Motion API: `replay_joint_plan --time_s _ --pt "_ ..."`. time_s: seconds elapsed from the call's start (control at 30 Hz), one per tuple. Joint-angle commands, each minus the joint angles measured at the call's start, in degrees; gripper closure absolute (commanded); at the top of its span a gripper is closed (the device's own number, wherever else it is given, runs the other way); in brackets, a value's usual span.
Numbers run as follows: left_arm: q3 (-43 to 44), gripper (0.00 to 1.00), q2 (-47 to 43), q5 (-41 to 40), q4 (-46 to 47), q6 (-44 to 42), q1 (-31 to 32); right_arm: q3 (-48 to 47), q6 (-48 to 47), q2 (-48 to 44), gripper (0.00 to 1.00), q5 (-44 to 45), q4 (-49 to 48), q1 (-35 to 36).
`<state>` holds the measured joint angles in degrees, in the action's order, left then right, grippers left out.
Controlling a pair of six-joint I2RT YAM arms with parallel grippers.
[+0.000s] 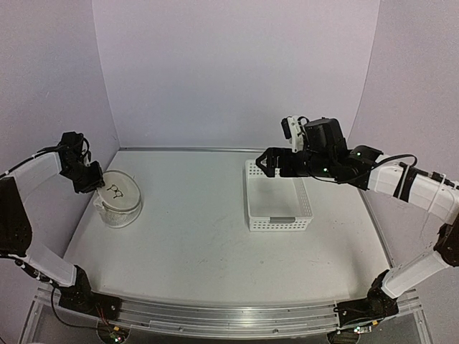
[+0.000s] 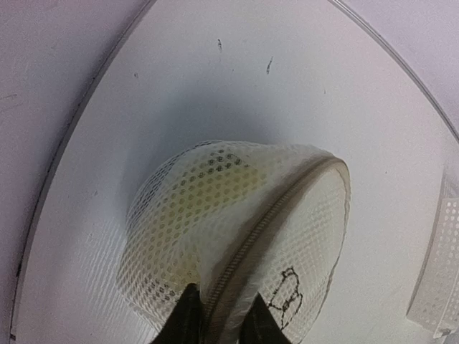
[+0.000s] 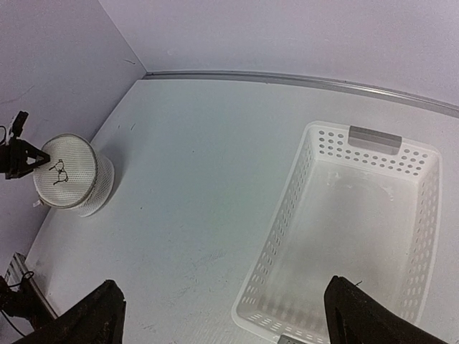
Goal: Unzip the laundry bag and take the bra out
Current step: Pick up the laundry bag at the center of the board, then pick up the zipper from the laundry bag.
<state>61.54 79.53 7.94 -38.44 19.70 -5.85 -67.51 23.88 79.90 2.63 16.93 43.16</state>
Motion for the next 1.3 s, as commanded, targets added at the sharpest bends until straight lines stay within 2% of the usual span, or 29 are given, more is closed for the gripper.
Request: replay_joint_plan --time_s 0.0,0.13,0.37,0.77,0.9,1.07,1.27 --pt "1.8 0.91 -1.9 2.66 1.79 -0.57 -0.22 0.01 0.44 -1.46 0.02 -1.71 -2.25 0.04" --pt "1.05 1.0 -2.41 5.83 1.79 0.95 -0.2 0.01 0.92 -0.3 0.02 -3.64 -2.26 0.44" --pt "-2.12 1.0 -6.39 9.52 3.08 10.2 0.56 -1.49 1.3 4.0 0.02 -6.64 -2.66 3.58" --pt "-10.86 1.0 -12.31 4.38 12.37 33.23 12.91 -6.13 3.41 12.62 0.05 -13.3 -4.71 8.7" --pt "-12.79 1.0 -12.3 4.17 17.24 39.23 16.32 -8.86 4.4 16.15 0.1 -16.02 -4.71 10.26" --pt "-10.69 1.0 -8.95 0.43 20.65 45.32 24.04 -13.06 5.98 20.15 0.15 -18.58 -4.37 11.21" --pt "-11.4 1.0 -6.06 -1.83 27.0 51.95 28.39 -16.58 7.52 23.31 0.28 -21.63 -3.99 11.89"
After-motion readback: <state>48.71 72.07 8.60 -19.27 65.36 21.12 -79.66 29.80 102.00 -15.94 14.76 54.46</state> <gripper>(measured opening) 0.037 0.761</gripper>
